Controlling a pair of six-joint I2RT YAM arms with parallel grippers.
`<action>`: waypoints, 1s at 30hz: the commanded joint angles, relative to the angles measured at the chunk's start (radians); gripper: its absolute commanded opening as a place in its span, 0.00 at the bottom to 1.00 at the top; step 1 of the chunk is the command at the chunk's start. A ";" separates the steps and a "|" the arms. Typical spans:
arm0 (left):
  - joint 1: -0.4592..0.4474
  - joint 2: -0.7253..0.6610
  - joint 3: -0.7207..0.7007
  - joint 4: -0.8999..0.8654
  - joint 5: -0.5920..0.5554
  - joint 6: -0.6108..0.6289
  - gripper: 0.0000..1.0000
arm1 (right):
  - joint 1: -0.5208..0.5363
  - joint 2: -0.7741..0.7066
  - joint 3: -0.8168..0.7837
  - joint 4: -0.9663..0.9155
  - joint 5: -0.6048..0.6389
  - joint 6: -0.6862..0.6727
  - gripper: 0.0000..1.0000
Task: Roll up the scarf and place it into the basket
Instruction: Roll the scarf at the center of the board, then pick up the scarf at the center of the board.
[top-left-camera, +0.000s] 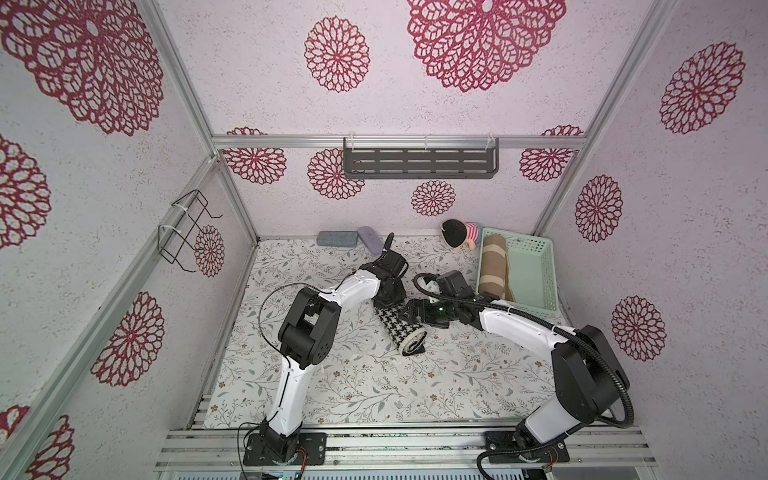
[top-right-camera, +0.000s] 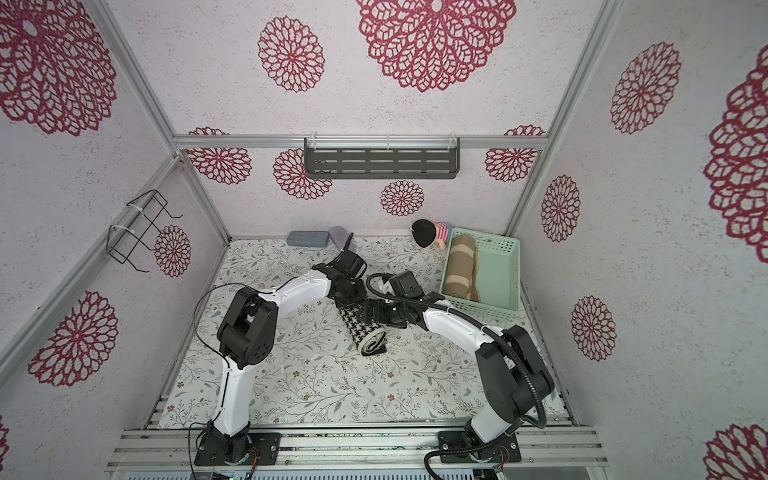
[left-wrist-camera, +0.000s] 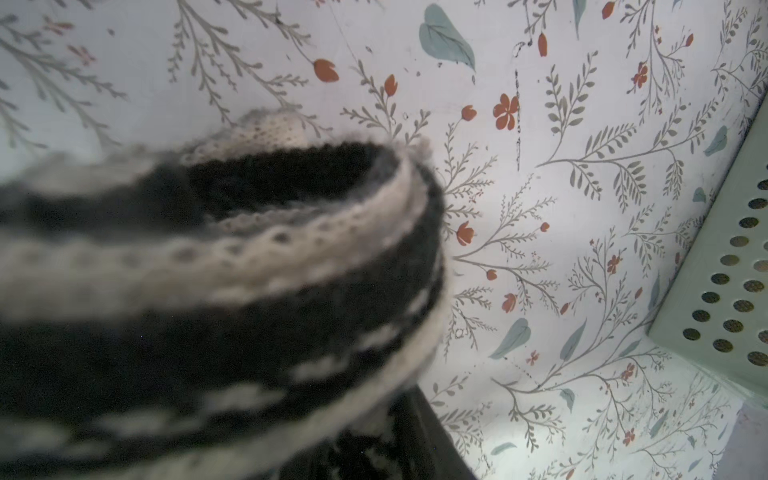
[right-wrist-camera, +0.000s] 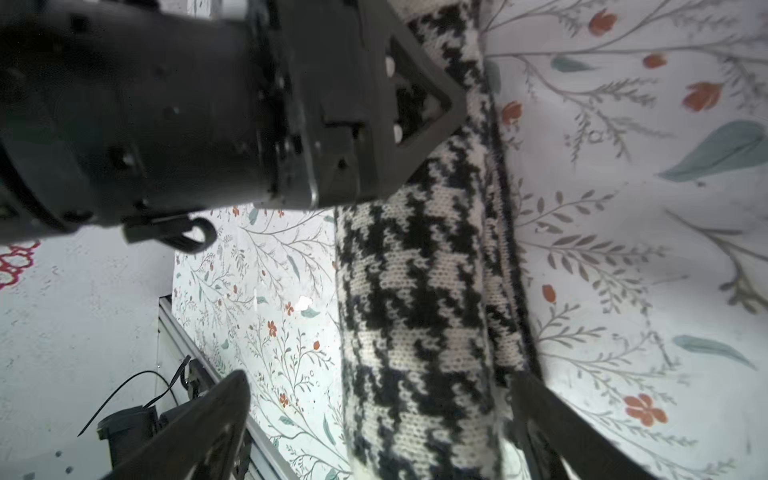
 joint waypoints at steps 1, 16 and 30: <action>0.009 0.041 -0.040 -0.020 -0.008 -0.005 0.34 | -0.016 0.060 0.031 -0.063 0.044 -0.059 0.99; 0.009 0.028 -0.083 0.015 -0.023 -0.044 0.33 | -0.038 0.239 -0.052 0.128 -0.154 0.027 0.90; 0.044 -0.071 -0.133 0.037 -0.052 -0.094 0.34 | -0.021 0.316 -0.127 0.323 -0.228 0.139 0.12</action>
